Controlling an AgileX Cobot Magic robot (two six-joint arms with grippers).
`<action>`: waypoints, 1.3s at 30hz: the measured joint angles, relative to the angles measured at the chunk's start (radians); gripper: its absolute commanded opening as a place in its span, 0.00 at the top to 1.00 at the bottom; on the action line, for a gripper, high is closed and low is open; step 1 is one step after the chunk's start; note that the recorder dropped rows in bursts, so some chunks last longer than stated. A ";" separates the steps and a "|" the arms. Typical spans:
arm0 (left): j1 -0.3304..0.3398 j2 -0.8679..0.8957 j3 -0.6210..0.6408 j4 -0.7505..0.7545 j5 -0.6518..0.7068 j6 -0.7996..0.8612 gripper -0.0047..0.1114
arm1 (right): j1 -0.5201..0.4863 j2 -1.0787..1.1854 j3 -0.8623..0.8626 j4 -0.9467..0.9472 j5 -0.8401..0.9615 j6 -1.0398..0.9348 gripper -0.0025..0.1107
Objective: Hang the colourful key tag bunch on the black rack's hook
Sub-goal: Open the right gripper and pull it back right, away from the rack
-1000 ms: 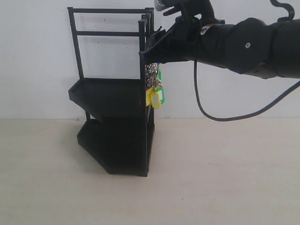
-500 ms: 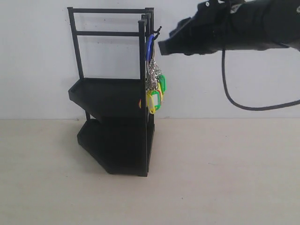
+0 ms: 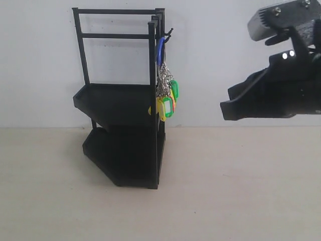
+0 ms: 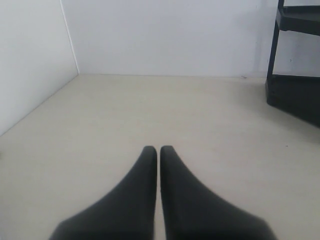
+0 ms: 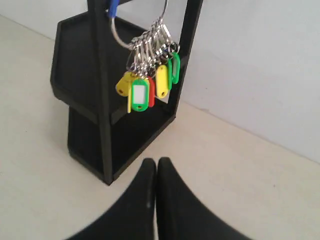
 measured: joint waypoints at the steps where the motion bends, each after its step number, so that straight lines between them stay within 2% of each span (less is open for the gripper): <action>1: 0.000 0.000 0.000 0.000 0.000 0.000 0.92 | 0.000 -0.039 0.020 0.000 0.036 0.033 0.98; 5: 0.000 0.000 0.000 0.000 0.000 0.000 0.92 | 0.000 -0.118 0.052 0.003 0.185 0.202 0.98; 11: 0.000 0.000 0.000 0.000 0.000 0.000 0.92 | 0.000 -0.123 0.053 0.004 0.388 0.304 0.98; 22: 0.000 0.000 0.000 0.000 0.000 0.000 0.92 | 0.000 -0.123 0.053 0.006 0.401 0.312 0.98; 28: 0.000 0.000 0.000 0.000 0.000 0.000 0.92 | 0.000 -0.123 0.053 0.004 0.327 0.313 0.98; 39: 0.000 0.000 0.000 0.000 0.000 0.000 0.92 | 0.000 -0.159 0.081 0.004 0.295 0.315 0.98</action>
